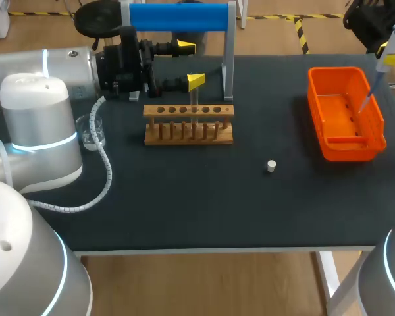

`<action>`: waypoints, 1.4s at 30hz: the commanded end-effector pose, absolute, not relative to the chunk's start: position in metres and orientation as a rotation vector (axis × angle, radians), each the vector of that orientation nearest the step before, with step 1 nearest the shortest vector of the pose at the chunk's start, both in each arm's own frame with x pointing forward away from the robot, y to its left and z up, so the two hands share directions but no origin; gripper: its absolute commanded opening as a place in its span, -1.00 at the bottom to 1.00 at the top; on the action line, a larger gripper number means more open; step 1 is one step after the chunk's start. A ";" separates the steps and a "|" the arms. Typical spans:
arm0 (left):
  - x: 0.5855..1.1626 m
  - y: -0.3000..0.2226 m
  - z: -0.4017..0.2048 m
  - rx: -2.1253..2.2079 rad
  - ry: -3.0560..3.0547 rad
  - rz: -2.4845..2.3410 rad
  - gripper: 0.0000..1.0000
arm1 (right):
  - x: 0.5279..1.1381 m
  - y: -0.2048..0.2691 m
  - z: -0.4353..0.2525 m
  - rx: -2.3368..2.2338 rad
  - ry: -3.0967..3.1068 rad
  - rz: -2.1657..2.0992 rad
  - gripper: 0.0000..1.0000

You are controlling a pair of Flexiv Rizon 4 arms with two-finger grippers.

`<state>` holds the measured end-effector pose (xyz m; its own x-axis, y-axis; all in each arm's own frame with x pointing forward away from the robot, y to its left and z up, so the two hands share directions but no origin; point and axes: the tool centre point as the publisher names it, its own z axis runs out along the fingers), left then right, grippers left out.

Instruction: Invert the test tube, pick up the pipette, mount the tip to pipette, aspirate from beaker and dispense into the tube, eject the tip, return the pipette, and cap with the stopper.

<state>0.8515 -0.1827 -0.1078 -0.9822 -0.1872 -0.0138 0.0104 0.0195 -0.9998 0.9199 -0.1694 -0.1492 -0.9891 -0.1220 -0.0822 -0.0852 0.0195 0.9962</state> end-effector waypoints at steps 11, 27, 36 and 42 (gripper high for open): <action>0.851 -0.182 -0.108 -0.187 2.135 -2.097 1.00 | 0.919 -0.169 -0.149 0.225 -2.229 -2.168 -1.00; 0.853 -0.248 -0.090 -0.228 1.992 -2.067 1.00 | 0.919 -0.169 -0.149 0.225 -2.229 -2.168 -1.00; 0.870 -0.311 -0.071 -0.202 2.069 -2.016 1.00 | 0.919 -0.169 -0.149 0.225 -2.229 -2.168 -1.00; 0.880 -0.338 -0.060 -0.159 2.144 -1.964 1.00 | 0.919 -0.169 -0.149 0.225 -2.229 -2.168 -1.00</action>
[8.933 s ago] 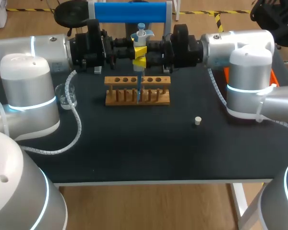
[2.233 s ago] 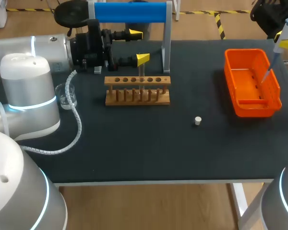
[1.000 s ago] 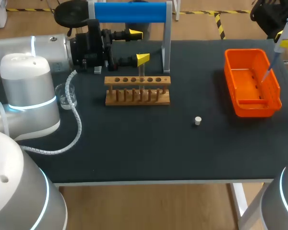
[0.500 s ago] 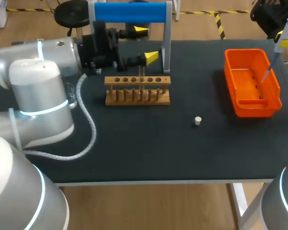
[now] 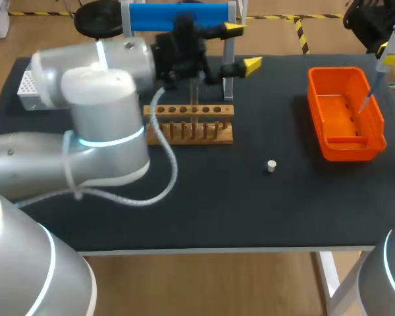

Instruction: Invert the test tube, pick up the pipette, mount the tip to pipette, aspirate from beaker and dispense into the tube, eject the tip, return the pipette, and cap with the stopper.

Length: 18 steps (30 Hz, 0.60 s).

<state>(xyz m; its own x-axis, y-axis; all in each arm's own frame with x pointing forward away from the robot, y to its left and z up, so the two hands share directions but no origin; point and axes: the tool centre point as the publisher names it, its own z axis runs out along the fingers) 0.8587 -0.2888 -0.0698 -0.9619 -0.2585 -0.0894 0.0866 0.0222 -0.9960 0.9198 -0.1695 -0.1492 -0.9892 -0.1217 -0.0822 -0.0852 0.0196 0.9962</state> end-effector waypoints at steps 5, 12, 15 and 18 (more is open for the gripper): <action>0.886 -0.356 -0.054 -0.116 2.188 -1.927 1.00 | 0.920 -0.170 -0.149 0.191 -2.235 -2.166 -1.00; 0.894 -0.369 -0.055 -0.107 2.207 -1.902 1.00 | 0.922 -0.172 -0.150 0.153 -2.237 -2.171 -1.00; 0.896 -0.373 -0.055 -0.108 2.209 -1.889 1.00 | 0.923 -0.173 -0.151 0.136 -2.240 -2.173 -1.00; 0.898 -0.378 -0.055 -0.105 2.205 -1.892 1.00 | 0.924 -0.173 -0.151 0.123 -2.238 -2.179 -1.00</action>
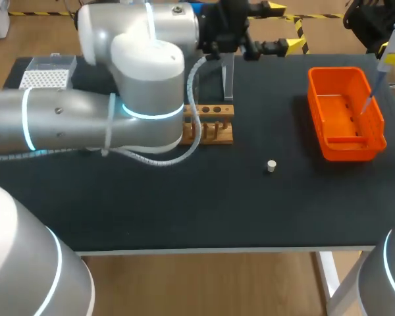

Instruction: Invert the test tube, pick up the pipette, mount the tip to pipette, aspirate from beaker and dispense into the tube, eject the tip, return the pipette, and cap with the stopper.

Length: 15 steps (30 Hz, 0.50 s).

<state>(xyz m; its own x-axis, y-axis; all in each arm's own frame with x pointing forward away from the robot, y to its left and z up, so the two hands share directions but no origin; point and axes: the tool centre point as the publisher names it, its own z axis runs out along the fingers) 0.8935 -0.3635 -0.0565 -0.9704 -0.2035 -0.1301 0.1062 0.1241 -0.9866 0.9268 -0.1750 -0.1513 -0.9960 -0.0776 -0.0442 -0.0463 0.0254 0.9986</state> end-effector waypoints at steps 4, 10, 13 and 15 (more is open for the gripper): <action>0.900 -0.382 -0.057 -0.107 2.202 -1.896 1.00 | 0.924 -0.173 -0.151 0.108 -2.231 -2.189 -1.00; 0.904 -0.389 -0.056 -0.097 2.207 -1.901 1.00 | 0.924 -0.173 -0.151 0.104 -2.225 -2.191 -1.00; 0.904 -0.389 -0.056 -0.097 2.207 -1.901 1.00 | 0.924 -0.173 -0.151 0.104 -2.225 -2.191 -1.00; 0.904 -0.389 -0.056 -0.097 2.207 -1.901 1.00 | 0.924 -0.173 -0.151 0.104 -2.225 -2.191 -1.00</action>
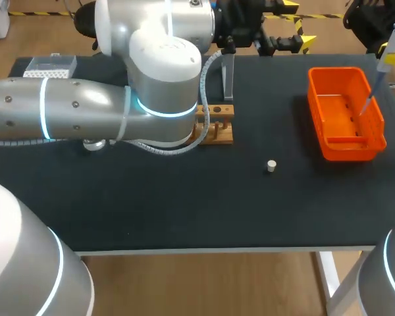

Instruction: Invert the test tube, pick up the pipette, mount the tip to pipette, aspirate from beaker and dispense into the tube, eject the tip, return the pipette, and cap with the stopper.

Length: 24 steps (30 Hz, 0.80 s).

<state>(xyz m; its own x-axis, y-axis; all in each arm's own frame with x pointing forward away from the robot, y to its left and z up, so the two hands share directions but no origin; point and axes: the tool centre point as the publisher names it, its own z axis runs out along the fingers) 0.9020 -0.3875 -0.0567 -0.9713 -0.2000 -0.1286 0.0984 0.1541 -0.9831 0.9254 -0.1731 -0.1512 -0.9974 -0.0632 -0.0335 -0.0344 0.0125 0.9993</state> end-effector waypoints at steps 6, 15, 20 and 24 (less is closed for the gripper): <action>0.904 -0.389 -0.056 -0.097 2.207 -1.901 1.00 | 0.924 -0.173 -0.151 0.104 -2.225 -2.191 -1.00; 0.904 -0.389 -0.056 -0.097 2.207 -1.901 -1.00 | 0.924 -0.173 -0.151 0.104 -2.225 -2.191 -1.00; 0.904 -0.389 -0.056 -0.097 2.207 -1.901 -1.00 | 0.924 -0.173 -0.151 0.104 -2.225 -2.191 -1.00; 0.904 -0.389 -0.056 -0.097 2.207 -1.901 -1.00 | 0.924 -0.173 -0.151 0.104 -2.225 -2.191 -1.00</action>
